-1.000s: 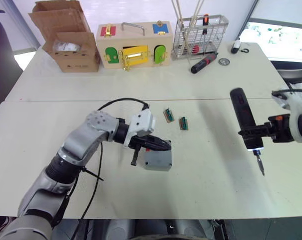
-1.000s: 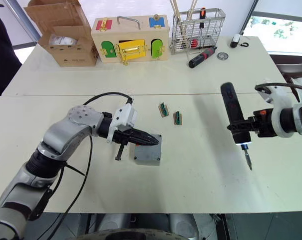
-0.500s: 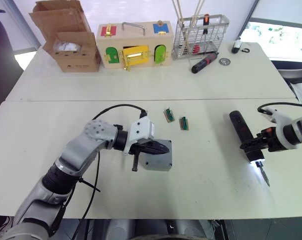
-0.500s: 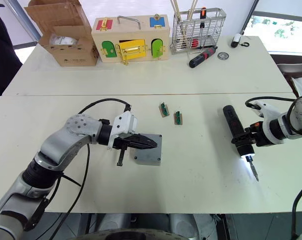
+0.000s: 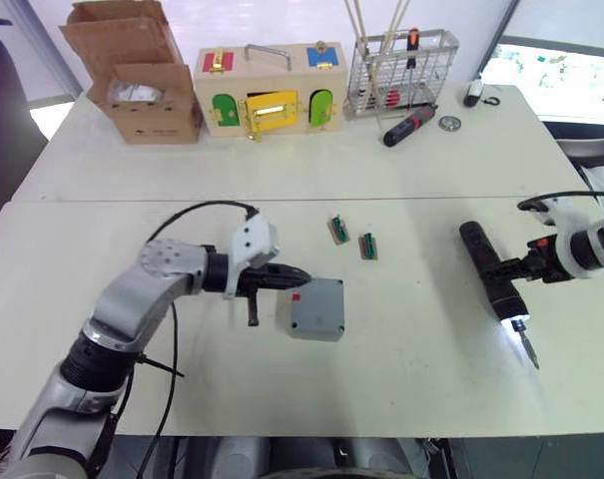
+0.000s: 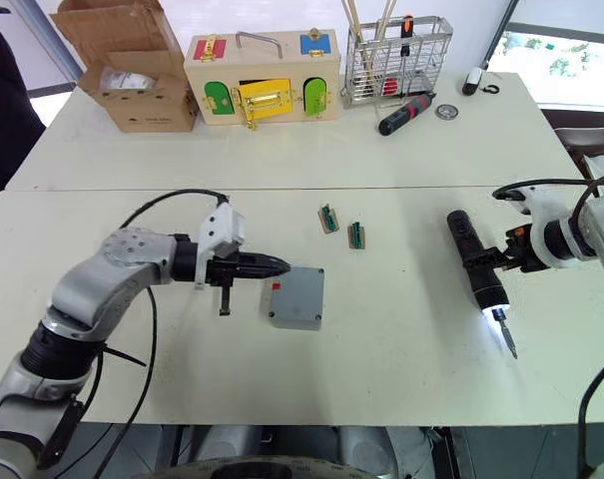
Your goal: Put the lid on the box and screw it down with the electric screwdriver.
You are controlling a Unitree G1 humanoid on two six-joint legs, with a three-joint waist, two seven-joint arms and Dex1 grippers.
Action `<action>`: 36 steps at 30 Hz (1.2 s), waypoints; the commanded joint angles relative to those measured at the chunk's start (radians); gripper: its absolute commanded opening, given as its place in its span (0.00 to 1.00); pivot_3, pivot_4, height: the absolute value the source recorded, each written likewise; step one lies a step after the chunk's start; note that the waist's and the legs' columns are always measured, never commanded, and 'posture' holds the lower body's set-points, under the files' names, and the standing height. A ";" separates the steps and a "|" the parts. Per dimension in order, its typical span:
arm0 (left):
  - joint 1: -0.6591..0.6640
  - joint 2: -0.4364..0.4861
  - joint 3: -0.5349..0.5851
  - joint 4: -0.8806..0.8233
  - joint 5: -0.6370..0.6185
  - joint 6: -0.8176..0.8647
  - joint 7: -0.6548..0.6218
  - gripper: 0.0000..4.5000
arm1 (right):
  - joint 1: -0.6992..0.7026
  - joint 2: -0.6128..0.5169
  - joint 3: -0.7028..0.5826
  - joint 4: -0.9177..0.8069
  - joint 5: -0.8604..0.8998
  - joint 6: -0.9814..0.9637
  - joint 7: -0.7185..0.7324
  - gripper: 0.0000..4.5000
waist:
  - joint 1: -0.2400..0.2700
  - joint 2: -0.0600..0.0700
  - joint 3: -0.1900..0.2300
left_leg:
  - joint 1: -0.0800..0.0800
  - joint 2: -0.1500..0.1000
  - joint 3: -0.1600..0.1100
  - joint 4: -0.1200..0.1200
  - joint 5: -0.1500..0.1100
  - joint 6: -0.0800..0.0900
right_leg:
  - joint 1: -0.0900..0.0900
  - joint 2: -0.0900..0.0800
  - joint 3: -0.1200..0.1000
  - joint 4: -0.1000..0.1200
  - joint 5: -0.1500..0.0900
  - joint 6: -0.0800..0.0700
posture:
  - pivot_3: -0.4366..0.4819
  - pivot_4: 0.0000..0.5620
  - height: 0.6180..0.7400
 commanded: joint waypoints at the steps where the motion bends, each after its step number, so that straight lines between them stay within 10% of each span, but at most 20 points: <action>1: 0.004 0.031 0.021 0.019 0.023 -0.033 -0.013 0.00 | 0.077 0.012 -0.209 -0.265 0.112 -0.021 0.030 0.99 | 0.000 0.000 0.000 | 0.000 0.000 0.000 0.000 0.000 0.000 | 0.000 0.000 0.000 0.000 0.000 0.000 | 0.48 0.27 1.00; 9: 0.076 0.032 -0.024 0.037 0.075 -0.036 0.005 0.00 | 0.541 0.241 -0.421 -0.810 0.395 0.028 -0.034 0.99 | 0.028 -0.003 -0.001 | -0.001 0.000 -0.002 0.004 0.000 0.001 | 0.002 -0.001 -0.002 0.002 0.000 0.000 | 0.48 0.27 1.00; 20: 0.090 0.007 -0.096 -0.054 0.051 0.023 -0.048 0.00 | 0.551 0.459 -0.219 -0.856 0.369 0.026 -0.227 0.99 | 0.025 -0.006 -0.002 | 0.005 -0.001 -0.004 0.015 -0.001 0.001 | 0.011 -0.001 -0.002 0.009 0.000 0.001 | 0.48 0.27 1.00; 36: -0.057 -0.179 -0.162 0.252 0.212 -0.219 -0.027 0.00 | 0.516 0.555 -0.172 -0.859 0.418 0.080 -0.300 0.99 | 0.024 -0.006 -0.002 | 0.004 -0.002 -0.004 0.015 -0.001 0.002 | 0.009 -0.001 -0.003 0.009 0.000 0.001 | 0.48 0.27 1.00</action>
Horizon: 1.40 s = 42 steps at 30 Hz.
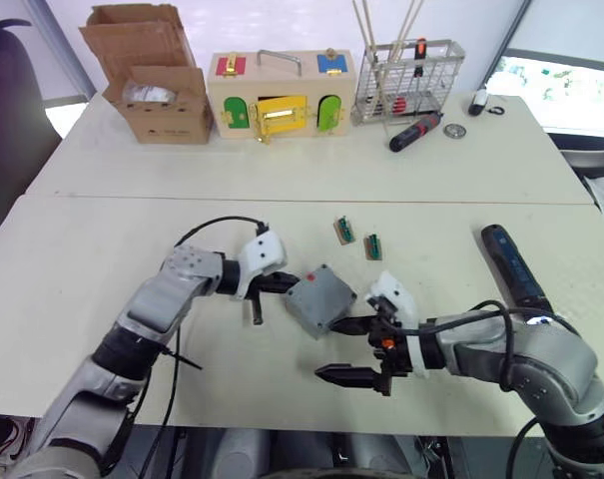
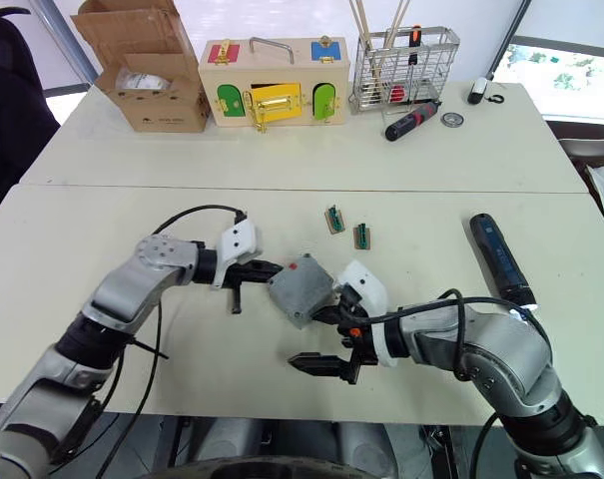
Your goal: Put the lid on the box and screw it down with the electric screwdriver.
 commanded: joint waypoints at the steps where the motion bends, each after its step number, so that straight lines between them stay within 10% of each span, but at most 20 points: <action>1: -0.007 0.012 -0.015 0.029 0.044 -0.067 -0.012 0.00 | 0.005 -0.032 -0.059 -0.051 0.025 -0.005 -0.006 0.99 | -0.001 0.000 0.000 | 0.000 0.000 0.000 0.000 0.000 0.000 | -0.001 0.000 0.000 0.001 0.000 0.000 | 0.48 0.27 1.00; 10: 0.091 0.174 0.051 -0.030 0.041 -0.046 -0.055 0.00 | 0.012 -0.277 -0.082 0.015 -0.106 -0.136 0.115 0.99 | -0.006 0.000 0.000 | -0.001 0.001 0.000 -0.001 0.000 0.000 | -0.002 0.001 0.000 0.001 0.000 0.000 | 0.48 0.27 1.00; 19: 0.205 0.202 0.038 -0.251 -0.048 0.109 -0.075 0.00 | -0.087 -0.178 0.066 0.158 -0.235 -0.256 0.149 0.99 | -0.019 0.000 0.000 | -0.002 0.001 0.000 -0.001 0.000 0.000 | -0.002 0.000 0.000 0.001 0.000 0.000 | 0.48 0.27 1.00; 42: 0.117 0.093 0.033 -0.162 -0.002 0.072 0.014 0.00 | -0.054 -0.057 0.067 0.051 -0.203 -0.149 0.098 0.99 | -0.020 0.000 0.000 | -0.002 0.001 0.000 0.000 0.000 0.000 | -0.003 0.000 0.000 0.002 0.000 0.000 | 0.48 0.27 1.00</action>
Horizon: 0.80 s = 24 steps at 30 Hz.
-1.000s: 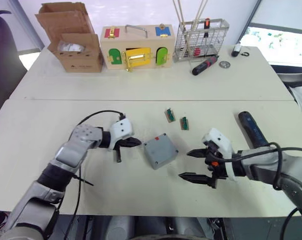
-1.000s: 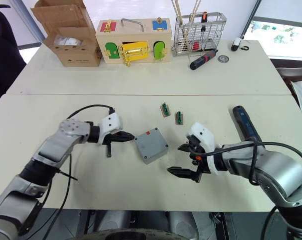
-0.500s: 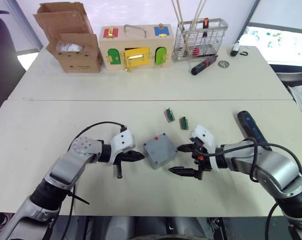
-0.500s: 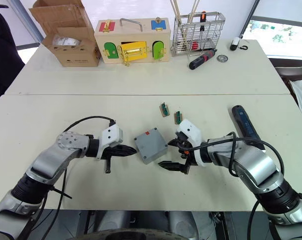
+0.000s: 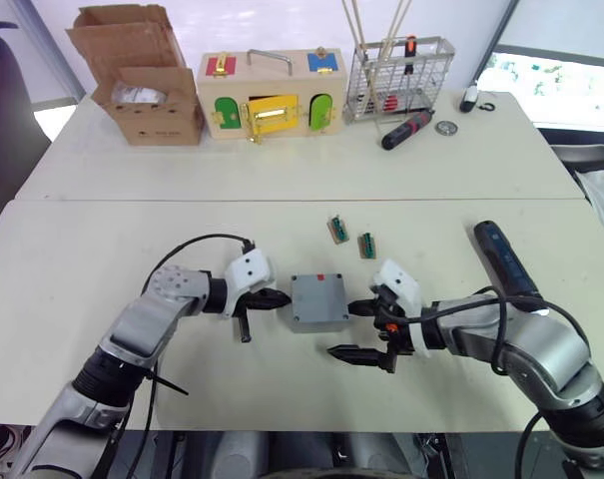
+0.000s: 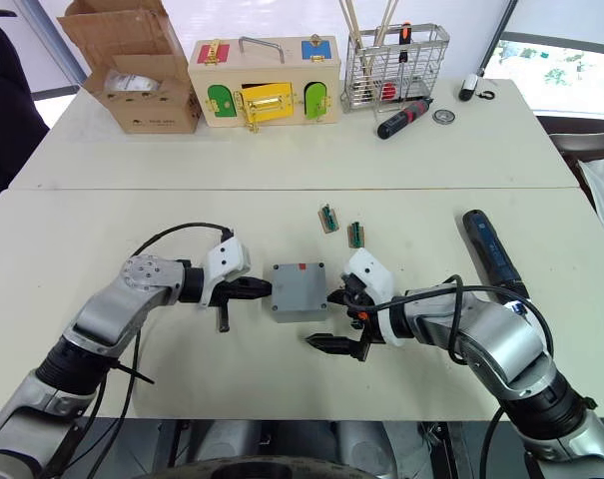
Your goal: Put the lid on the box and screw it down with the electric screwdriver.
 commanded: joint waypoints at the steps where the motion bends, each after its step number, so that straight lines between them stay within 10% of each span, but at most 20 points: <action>1: -0.027 -0.008 -0.004 -0.030 -0.004 -0.003 -0.005 0.00 | -0.003 0.015 -0.015 -0.052 0.025 -0.003 0.000 0.99 | -0.001 0.000 0.000 | 0.000 0.000 0.000 0.000 0.000 0.000 | 0.000 0.000 0.000 0.000 0.000 0.000 | 0.48 0.27 1.00; 13: -0.057 0.122 0.163 -0.101 -0.159 0.152 -0.084 0.00 | -0.028 -0.061 -0.376 -0.008 0.118 -0.062 0.026 0.99 | -0.002 0.000 0.000 | 0.000 0.000 0.000 0.000 0.000 0.000 | 0.000 0.000 0.000 0.000 0.000 0.000 | 0.48 0.27 1.00; 24: -0.077 0.138 0.349 -0.181 -0.310 0.304 0.034 0.00 | -0.294 0.235 -0.125 0.512 -0.272 -0.436 -0.166 0.99 | -0.005 0.000 0.000 | -0.001 0.000 0.001 -0.001 0.001 -0.002 | -0.003 0.000 0.001 0.001 0.000 0.000 | 0.48 0.27 1.00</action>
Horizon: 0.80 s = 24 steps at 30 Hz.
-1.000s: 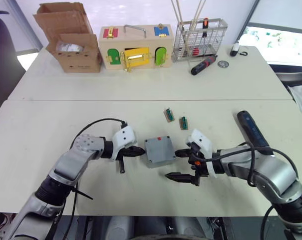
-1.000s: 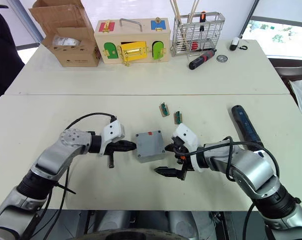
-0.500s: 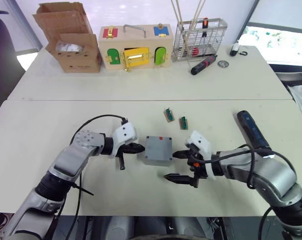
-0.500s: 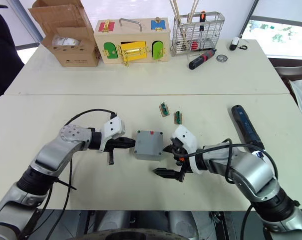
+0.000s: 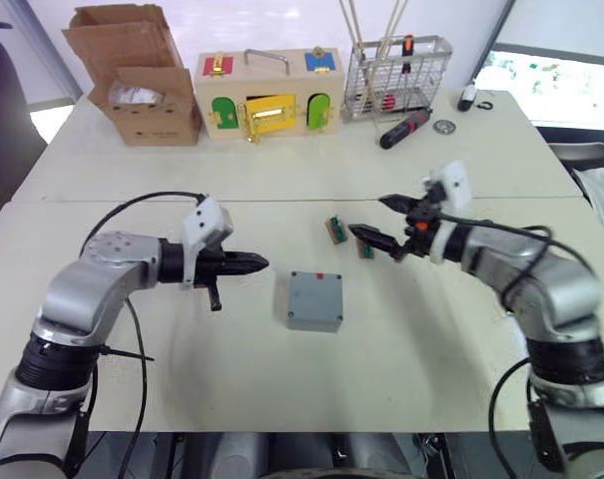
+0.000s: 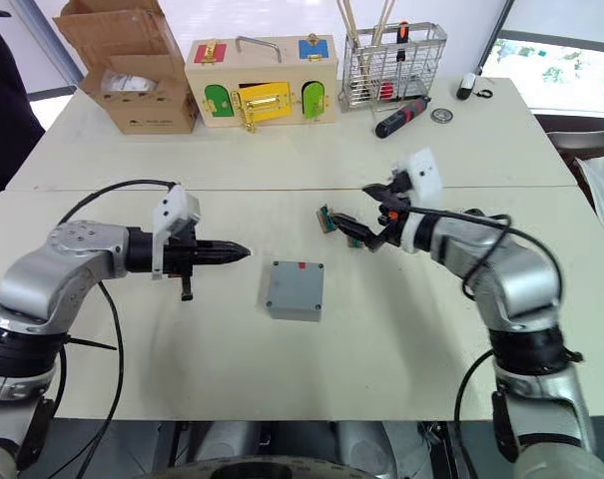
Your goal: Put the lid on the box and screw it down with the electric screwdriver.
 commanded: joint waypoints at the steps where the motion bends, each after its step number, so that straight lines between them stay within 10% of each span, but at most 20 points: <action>1: -0.017 -0.007 0.064 -0.052 -0.053 0.040 0.054 0.00 | -0.060 0.073 0.024 0.106 -0.084 -0.124 -0.037 0.99 | -0.001 0.000 0.000 | -0.001 0.000 0.000 0.000 0.002 -0.003 | -0.001 0.000 0.000 0.000 0.000 0.000 | 0.48 0.27 1.00; 4: 0.005 -0.004 0.056 -0.070 -0.053 0.035 0.073 0.00 | -0.077 0.116 0.048 0.185 -0.139 -0.190 -0.039 0.94 | 0.000 0.000 0.000 | -0.001 0.000 0.001 0.000 0.003 -0.005 | -0.001 0.000 0.000 0.000 0.000 0.000 | 0.48 0.27 1.00; 12: 0.022 -0.006 0.029 -0.087 -0.055 0.019 0.097 0.00 | -0.077 0.153 0.067 0.234 -0.192 -0.224 -0.008 0.41 | -0.004 0.000 0.000 | -0.001 0.000 0.001 0.000 0.003 -0.005 | -0.001 0.000 0.000 0.000 0.000 0.000 | 0.48 0.27 1.00; 24: 0.025 -0.018 0.004 -0.082 -0.056 0.000 0.101 0.00 | -0.066 0.186 0.063 0.250 -0.239 -0.228 -0.010 0.41 | -0.004 0.000 0.000 | -0.001 0.000 0.001 0.000 0.003 -0.005 | -0.001 0.000 0.001 0.001 0.000 0.000 | 0.48 0.27 1.00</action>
